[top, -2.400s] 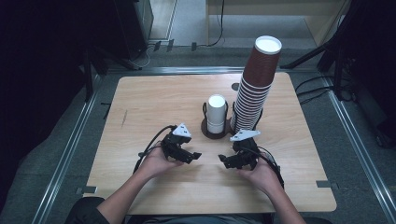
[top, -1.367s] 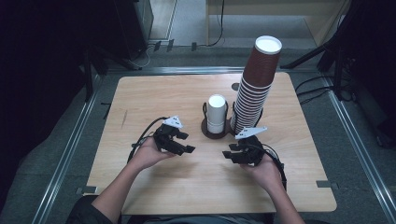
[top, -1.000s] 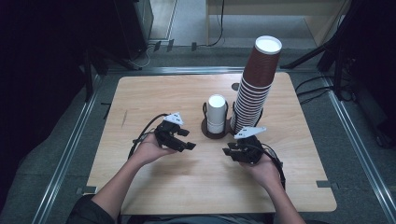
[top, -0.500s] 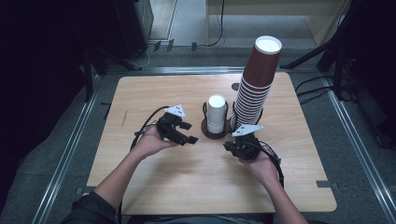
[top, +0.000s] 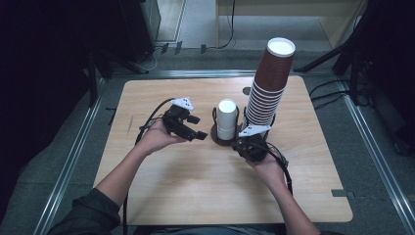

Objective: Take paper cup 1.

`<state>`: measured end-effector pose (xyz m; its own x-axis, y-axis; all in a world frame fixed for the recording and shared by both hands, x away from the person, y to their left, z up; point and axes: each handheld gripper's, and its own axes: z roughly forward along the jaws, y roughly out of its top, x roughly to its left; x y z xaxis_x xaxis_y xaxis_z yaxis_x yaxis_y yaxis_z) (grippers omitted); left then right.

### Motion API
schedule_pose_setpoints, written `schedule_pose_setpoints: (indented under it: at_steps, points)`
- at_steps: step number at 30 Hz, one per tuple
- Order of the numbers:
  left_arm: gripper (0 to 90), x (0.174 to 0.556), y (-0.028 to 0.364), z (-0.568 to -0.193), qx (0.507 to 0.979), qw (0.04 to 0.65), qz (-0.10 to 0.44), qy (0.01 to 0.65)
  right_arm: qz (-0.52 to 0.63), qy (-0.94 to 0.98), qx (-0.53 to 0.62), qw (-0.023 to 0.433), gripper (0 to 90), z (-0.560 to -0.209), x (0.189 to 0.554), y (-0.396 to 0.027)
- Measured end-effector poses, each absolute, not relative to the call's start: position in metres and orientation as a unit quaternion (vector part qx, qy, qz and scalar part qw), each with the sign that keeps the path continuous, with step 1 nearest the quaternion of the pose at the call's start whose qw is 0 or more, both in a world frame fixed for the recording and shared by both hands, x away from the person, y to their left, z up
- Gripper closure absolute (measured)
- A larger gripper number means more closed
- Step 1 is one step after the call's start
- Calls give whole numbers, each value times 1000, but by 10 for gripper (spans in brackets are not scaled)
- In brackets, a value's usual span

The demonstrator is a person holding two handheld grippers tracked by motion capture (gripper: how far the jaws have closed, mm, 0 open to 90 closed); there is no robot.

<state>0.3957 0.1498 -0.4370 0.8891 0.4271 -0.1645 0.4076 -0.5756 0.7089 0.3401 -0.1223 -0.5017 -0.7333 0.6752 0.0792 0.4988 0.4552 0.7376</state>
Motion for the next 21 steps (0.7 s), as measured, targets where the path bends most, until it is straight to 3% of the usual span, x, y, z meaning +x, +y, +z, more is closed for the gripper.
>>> schedule_pose_setpoints:
  at_steps: [21]
  points:
    - [199, 433, 109, -404, 901, 384, 22, 202, 396, 827, 373, 143, 898, -504, 357, -106]
